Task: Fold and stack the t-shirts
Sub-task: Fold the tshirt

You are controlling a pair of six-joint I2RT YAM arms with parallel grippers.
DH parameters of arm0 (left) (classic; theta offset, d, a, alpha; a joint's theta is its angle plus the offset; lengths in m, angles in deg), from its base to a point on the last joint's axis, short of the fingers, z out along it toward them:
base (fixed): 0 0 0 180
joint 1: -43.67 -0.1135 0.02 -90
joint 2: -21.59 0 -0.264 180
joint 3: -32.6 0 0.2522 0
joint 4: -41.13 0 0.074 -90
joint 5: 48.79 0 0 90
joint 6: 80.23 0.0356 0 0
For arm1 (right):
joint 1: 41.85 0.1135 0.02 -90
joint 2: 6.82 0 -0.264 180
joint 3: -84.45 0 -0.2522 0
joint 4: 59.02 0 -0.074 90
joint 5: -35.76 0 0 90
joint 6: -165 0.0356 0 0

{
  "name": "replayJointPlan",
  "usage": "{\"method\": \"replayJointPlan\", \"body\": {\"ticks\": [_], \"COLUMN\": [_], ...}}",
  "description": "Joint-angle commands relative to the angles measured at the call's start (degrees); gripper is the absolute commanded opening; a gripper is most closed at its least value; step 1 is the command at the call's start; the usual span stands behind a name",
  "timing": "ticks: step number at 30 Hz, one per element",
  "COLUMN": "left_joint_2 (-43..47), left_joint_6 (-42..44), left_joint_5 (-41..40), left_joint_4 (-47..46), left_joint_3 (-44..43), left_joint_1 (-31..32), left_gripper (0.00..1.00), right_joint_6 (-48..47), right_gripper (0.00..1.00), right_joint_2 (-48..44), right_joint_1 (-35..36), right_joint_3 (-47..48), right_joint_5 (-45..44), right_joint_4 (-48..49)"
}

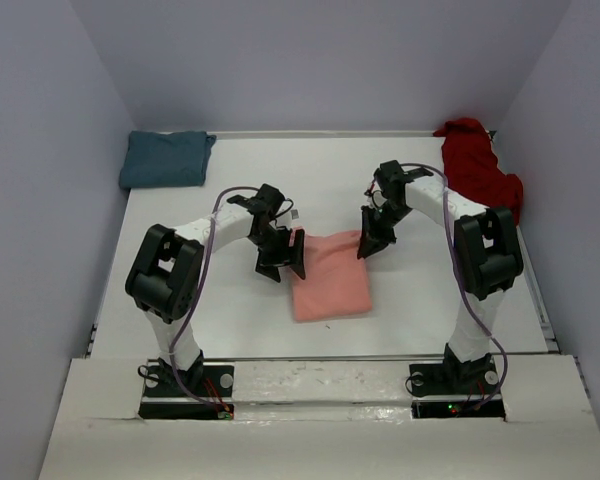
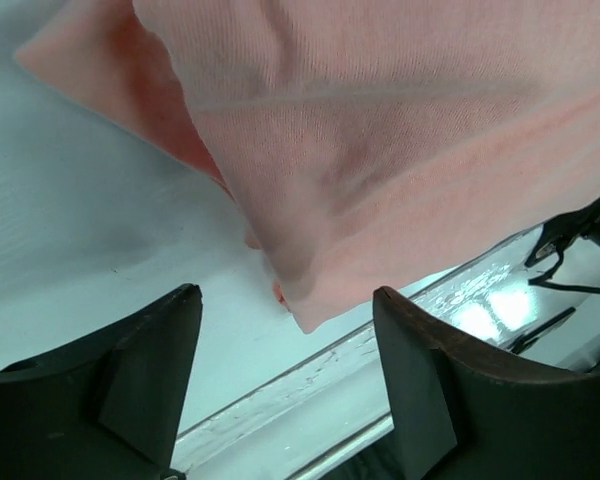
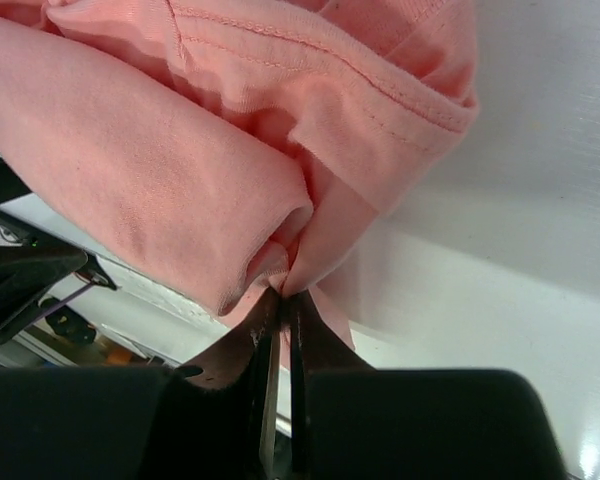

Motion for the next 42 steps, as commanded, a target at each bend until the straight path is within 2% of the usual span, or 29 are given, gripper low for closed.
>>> {"method": "replayJointPlan", "body": {"ticks": [1, 2, 5, 7, 13, 16, 17, 18, 19, 20, 21, 26, 29, 34, 42], "left_joint_2": [2.57, 2.57, 3.00, 3.27, 3.89, 3.97, 3.89, 3.63, 3.45, 2.66, 2.22, -0.59, -2.44, -4.90, -7.62], "left_joint_6": [0.33, 0.24, 0.24, 0.24, 0.41, 0.32, 0.41, 0.59, 0.33, 0.06, -0.03, -1.52, -2.13, -3.28, -7.75], "left_joint_5": [0.04, 0.03, -0.40, -0.93, -3.91, -5.41, -5.41, -5.24, -5.41, -5.50, -5.15, -0.24, 3.54, 9.60, 16.20], "left_joint_4": [0.77, 0.77, 1.04, 1.47, 4.20, 5.78, 6.04, 6.22, 6.83, 7.19, 7.28, 5.52, 3.77, 0.35, -7.83], "left_joint_3": [-1.20, -1.21, -1.56, -1.91, -6.21, -10.32, -11.22, -12.18, -14.11, -14.82, -15.52, -19.39, -21.15, -21.68, -20.98], "left_joint_1": [-0.29, -0.21, -0.21, -0.21, -0.21, -0.29, -0.29, -0.29, -0.29, -0.29, -0.38, -0.38, -0.38, -0.38, -0.38], "left_gripper": [0.81, 0.82, 0.83, 0.83, 0.82, 0.79, 0.73, 0.30, 0.06, 0.00, 0.00, 0.00, 0.00, 0.00, 0.00], "right_joint_6": [-1.14, -1.40, -1.32, -1.58, -1.67, -1.58, -1.41, -1.32, -1.14, -0.36, 0.17, 5.27, 9.22, 11.95, 12.92], "right_gripper": [0.16, 0.38, 0.57, 0.62, 0.62, 0.60, 0.58, 0.55, 0.49, 0.08, 0.00, 0.00, 0.00, 0.00, 0.00], "right_joint_2": [-0.90, -0.46, -0.46, -0.63, -2.39, -4.58, -5.28, -6.16, -6.95, -8.61, -9.33, -11.71, -10.83, -8.03, -1.70], "right_joint_1": [-0.15, -0.15, -0.15, -0.15, -0.15, -0.15, -0.15, -0.15, -0.15, -0.15, -0.15, -0.15, -0.15, -0.15, -0.15], "right_joint_3": [-0.80, -0.97, -1.76, -1.94, 0.07, 2.00, 2.62, 3.41, 3.85, 3.86, 3.42, -3.25, -8.26, -10.99, -8.10], "right_joint_5": [1.03, 1.12, 0.42, 0.07, -2.66, -1.78, -1.26, 0.40, 1.38, 3.47, 5.06, 19.27, 23.69, 27.04, 29.77], "right_joint_4": [-0.09, -0.09, 0.61, 0.79, -0.26, -2.19, -2.55, -2.64, -2.55, -1.68, -0.89, 10.42, 17.45, 22.49, 27.15]}}
